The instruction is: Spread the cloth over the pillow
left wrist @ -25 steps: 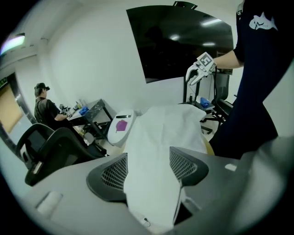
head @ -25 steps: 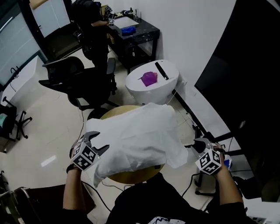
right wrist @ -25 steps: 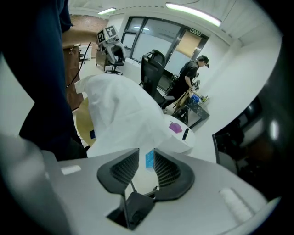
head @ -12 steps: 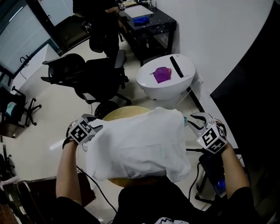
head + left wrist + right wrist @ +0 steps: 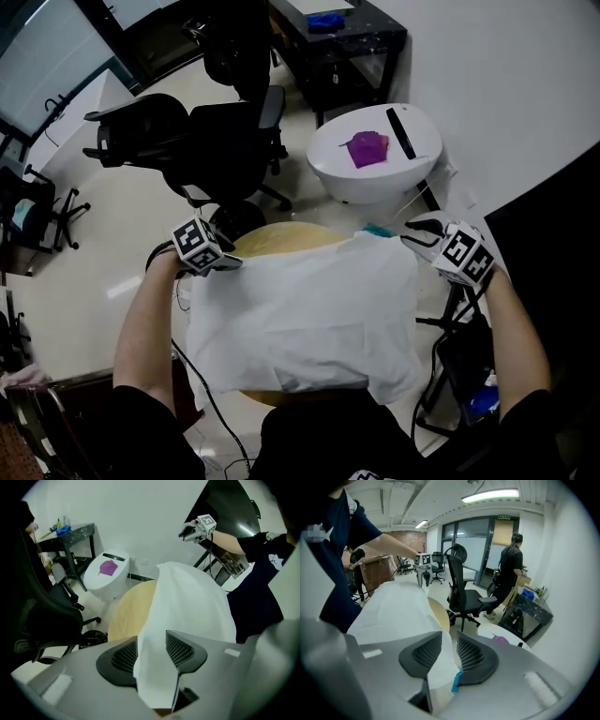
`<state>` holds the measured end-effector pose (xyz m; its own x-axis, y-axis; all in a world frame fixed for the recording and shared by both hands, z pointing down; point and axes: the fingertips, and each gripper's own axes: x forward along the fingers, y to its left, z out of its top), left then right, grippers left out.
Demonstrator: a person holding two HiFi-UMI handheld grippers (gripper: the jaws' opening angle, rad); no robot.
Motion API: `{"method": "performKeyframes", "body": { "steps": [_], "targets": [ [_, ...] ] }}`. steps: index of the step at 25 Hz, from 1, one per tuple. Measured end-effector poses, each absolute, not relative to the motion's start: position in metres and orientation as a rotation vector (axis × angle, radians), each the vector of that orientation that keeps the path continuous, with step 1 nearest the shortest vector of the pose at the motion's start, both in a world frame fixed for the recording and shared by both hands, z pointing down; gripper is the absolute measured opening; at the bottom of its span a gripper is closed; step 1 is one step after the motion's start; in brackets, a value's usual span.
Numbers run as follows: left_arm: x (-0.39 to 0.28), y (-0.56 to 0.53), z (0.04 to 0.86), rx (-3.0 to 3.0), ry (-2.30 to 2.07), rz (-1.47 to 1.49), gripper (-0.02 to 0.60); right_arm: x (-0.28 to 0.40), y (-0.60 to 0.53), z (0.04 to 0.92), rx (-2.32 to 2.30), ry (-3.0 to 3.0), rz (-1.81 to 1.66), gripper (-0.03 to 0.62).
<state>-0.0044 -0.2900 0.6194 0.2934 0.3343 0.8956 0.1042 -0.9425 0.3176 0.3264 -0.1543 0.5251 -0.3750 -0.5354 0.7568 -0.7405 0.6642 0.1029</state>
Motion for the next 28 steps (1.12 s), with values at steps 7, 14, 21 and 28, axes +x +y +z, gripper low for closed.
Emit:
{"method": "performKeyframes", "body": {
  "steps": [7, 14, 21, 28],
  "targets": [
    [0.0, -0.302, 0.659, 2.222, 0.514, 1.65, 0.179, 0.323, -0.183, 0.581, 0.861, -2.065, 0.46, 0.115],
    [-0.001, -0.292, 0.676, 2.04, 0.647, 1.56, 0.179, 0.332, -0.193, 0.648, 0.732, -1.981, 0.59, 0.123],
    [0.0, -0.264, 0.681, 1.922, 0.802, 1.499, 0.133, 0.319, -0.193, 0.687, 0.609, -1.948, 0.647, 0.198],
    [0.0, -0.269, 0.671, 2.001, 0.867, 1.519, 0.0, 0.306, -0.19, 0.709, 0.536, -1.932, 0.693, 0.196]
  ]
}}
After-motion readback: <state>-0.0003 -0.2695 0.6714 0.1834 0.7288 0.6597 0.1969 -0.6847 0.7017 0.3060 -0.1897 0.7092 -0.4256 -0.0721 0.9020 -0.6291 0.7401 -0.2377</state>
